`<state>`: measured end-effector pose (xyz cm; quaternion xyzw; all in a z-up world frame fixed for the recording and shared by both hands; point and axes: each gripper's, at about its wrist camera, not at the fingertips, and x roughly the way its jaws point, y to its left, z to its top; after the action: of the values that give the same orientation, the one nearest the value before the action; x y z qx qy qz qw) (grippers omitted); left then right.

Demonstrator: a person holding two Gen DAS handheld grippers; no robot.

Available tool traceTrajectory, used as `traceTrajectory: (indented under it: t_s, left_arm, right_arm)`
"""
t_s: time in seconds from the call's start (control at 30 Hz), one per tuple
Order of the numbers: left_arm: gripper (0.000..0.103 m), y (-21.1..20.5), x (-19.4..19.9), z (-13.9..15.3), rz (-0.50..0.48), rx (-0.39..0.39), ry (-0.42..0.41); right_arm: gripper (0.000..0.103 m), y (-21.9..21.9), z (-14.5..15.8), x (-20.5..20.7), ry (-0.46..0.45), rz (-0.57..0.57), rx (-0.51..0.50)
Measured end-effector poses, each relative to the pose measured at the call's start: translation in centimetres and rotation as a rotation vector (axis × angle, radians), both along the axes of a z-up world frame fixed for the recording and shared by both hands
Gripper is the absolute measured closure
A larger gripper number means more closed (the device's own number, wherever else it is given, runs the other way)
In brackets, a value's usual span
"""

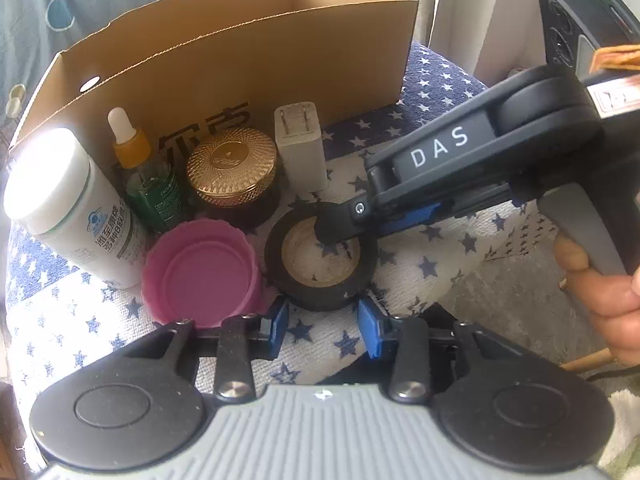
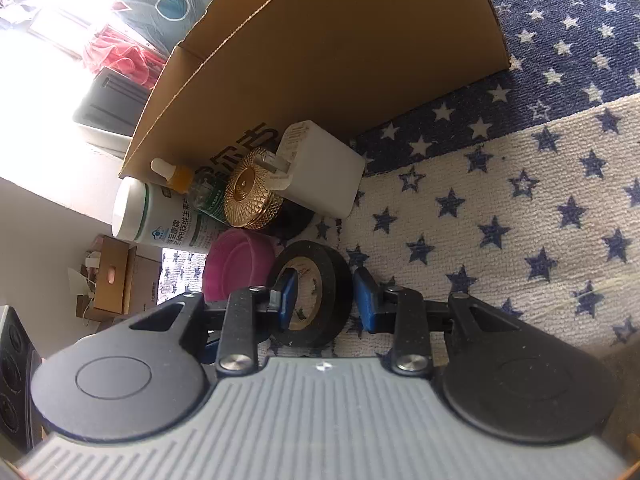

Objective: Organize rigid objects
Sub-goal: 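Move the right gripper to the black electrical tape roll and grip it, then carry the tape roll into the box and open the right gripper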

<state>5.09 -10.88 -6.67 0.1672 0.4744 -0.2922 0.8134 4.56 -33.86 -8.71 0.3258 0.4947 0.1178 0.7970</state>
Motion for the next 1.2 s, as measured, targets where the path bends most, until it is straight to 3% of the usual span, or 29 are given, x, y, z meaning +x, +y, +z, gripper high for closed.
traceTrajectory:
  t_s: [0.13, 0.27, 0.37, 0.63, 0.83, 0.97, 1.07, 1.2]
  left_arm:
    - [0.058, -0.1, 0.5, -0.1, 0.029, -0.019, 0.006]
    - [0.057, -0.6, 0.0, 0.1, 0.034, -0.021, -0.010]
    - [0.057, -0.2, -0.8, 1.0, 0.026, -0.045, -0.033]
    - [0.057, 0.3, -2.9, 7.2, 0.005, -0.122, -0.219]
    - [0.057, 0.8, 0.6, 12.4, 0.041, -0.161, -0.335]
    - [0.057, 0.3, 6.0, 13.7, 0.082, -0.125, -0.285]
    - [0.057, -0.2, 11.3, 13.1, 0.110, -0.089, -0.184]
    - [0.057, -0.4, 17.4, 10.7, 0.139, -0.039, -0.023]
  right_arm:
    - [0.073, 0.5, 0.2, 0.0, -0.029, 0.016, -0.027]
    - [0.082, 1.0, 0.6, -0.6, -0.054, 0.017, -0.070]
    - [0.084, 0.9, 2.1, -1.6, -0.091, 0.019, -0.079]
    - [0.084, 0.7, 9.7, -4.0, -0.286, 0.007, -0.172]
    - [0.084, 0.3, 15.9, -0.4, -0.433, 0.064, -0.194]
    - [0.084, -0.3, 17.3, 5.7, -0.403, 0.118, -0.168]
    - [0.084, -1.0, 16.7, 11.7, -0.299, 0.161, -0.122]
    - [0.084, -1.3, 13.9, 19.1, -0.128, 0.207, -0.076]
